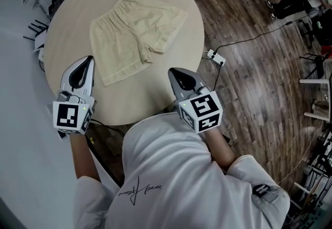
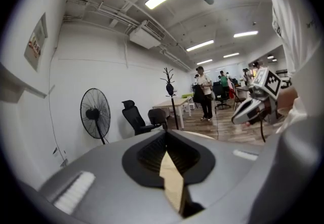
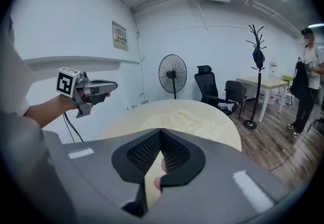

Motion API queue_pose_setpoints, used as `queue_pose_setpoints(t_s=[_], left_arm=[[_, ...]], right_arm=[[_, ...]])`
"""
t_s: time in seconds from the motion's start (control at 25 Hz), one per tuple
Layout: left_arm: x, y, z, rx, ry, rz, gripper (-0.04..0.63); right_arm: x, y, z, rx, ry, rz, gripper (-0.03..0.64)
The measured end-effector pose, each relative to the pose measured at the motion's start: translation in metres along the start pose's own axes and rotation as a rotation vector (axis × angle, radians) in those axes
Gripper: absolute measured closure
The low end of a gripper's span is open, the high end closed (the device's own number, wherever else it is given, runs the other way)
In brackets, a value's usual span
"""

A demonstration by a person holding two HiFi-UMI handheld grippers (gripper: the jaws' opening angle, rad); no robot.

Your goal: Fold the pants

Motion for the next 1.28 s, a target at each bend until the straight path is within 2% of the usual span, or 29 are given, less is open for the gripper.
queue_pose_setpoints(t_s=[0.12, 0.28, 0.52, 0.68, 0.92, 1.2, 1.28], left_arm=[[0.011, -0.001, 0.012, 0.097, 0.056, 0.005, 0.541], [0.027, 0.003, 0.021, 0.150, 0.126, 0.016, 0.541], [0.058, 0.006, 0.039, 0.280, 0.154, 0.043, 0.541], [0.085, 0.012, 0.055, 0.246, 0.175, 0.064, 0.541], [0.140, 0.022, 0.078, 0.163, 0.231, 0.149, 0.541], [0.204, 0.029, 0.089, 0.213, 0.293, 0.234, 0.541], [0.223, 0.034, 0.094, 0.189, 0.307, 0.249, 0.541]], right_arm=[[0.005, 0.000, 0.004, 0.011, 0.032, 0.007, 0.623], [0.005, 0.009, 0.006, 0.028, 0.070, 0.020, 0.623], [0.007, 0.020, -0.004, 0.030, 0.146, 0.043, 0.623], [0.010, 0.026, -0.016, 0.030, 0.150, 0.069, 0.623], [0.024, 0.018, -0.042, 0.026, 0.156, 0.086, 0.623], [0.047, 0.004, -0.085, 0.008, 0.159, 0.130, 0.623], [0.056, 0.003, -0.095, 0.014, 0.153, 0.142, 0.623]])
Point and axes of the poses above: the fingertips, and each gripper's own axes: x forward along the fingers, z to its left, y out of its underside, the point moved 7 cm from there along -x, backward along the fingers, and after that the axes turned 6 degrees about -y, right-handed, at the moved point
